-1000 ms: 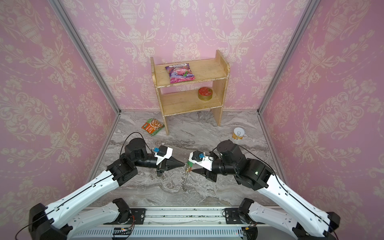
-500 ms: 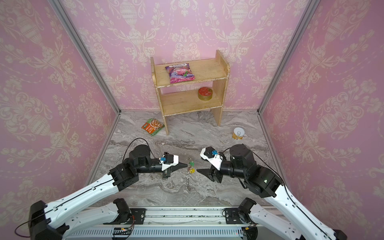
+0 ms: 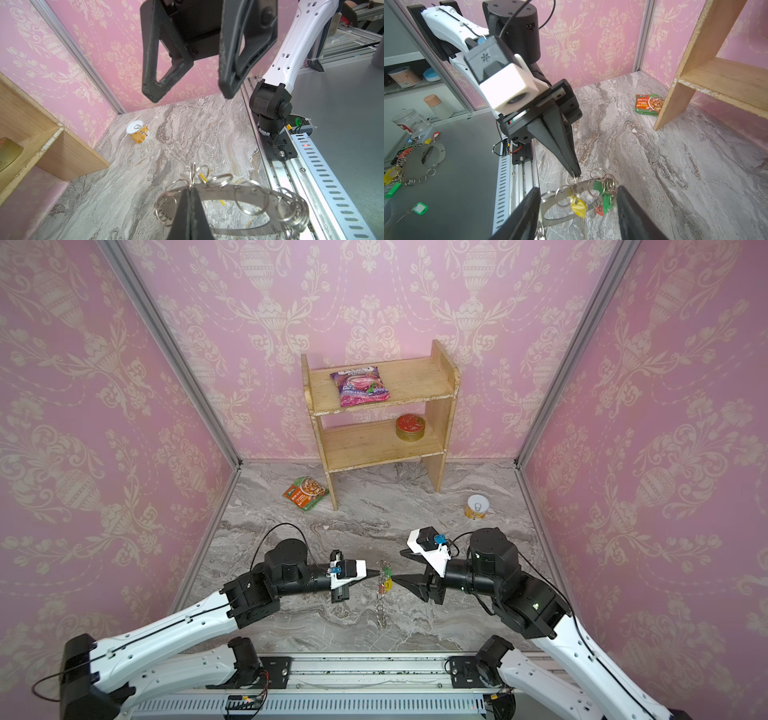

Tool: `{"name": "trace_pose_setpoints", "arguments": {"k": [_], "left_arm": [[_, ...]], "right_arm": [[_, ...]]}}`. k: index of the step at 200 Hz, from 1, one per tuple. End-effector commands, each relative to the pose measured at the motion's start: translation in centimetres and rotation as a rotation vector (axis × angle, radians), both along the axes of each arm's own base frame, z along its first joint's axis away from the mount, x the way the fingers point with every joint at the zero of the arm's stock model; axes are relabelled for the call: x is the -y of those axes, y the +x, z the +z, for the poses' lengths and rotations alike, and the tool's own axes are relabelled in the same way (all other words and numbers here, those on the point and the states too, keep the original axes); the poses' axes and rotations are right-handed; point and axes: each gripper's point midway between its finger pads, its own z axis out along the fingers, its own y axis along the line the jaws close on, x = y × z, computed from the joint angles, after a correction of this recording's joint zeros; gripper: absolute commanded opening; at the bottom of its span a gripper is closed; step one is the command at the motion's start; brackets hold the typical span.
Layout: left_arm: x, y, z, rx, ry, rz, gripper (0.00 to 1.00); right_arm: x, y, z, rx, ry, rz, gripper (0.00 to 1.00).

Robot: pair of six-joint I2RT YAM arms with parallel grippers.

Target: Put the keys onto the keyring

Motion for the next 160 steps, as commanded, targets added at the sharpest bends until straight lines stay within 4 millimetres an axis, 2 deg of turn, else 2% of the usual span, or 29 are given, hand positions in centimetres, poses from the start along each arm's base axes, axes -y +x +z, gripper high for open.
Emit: {"name": "trace_pose_setpoints", "arguments": {"k": [1,51,87,160], "left_arm": [[0.0,-0.1,1.7,0.074,-0.057,-0.002,0.0],[0.1,-1.0,3.2,0.08,-0.093,-0.042,0.0],[0.1,-1.2,3.5,0.079,-0.105,-0.053,0.0],[0.2,-1.4,4.5,0.084,-0.131,-0.064,0.0]], "right_arm": [[-0.5,0.4,-1.1,-0.039,0.001,0.004,0.56],[-1.4,0.9,-2.4,-0.069,-0.019,0.034,0.48],[-1.5,0.8,-3.1,-0.093,-0.036,0.044,0.41],[-1.6,0.3,-3.7,-0.116,-0.036,0.067,0.35]]}}
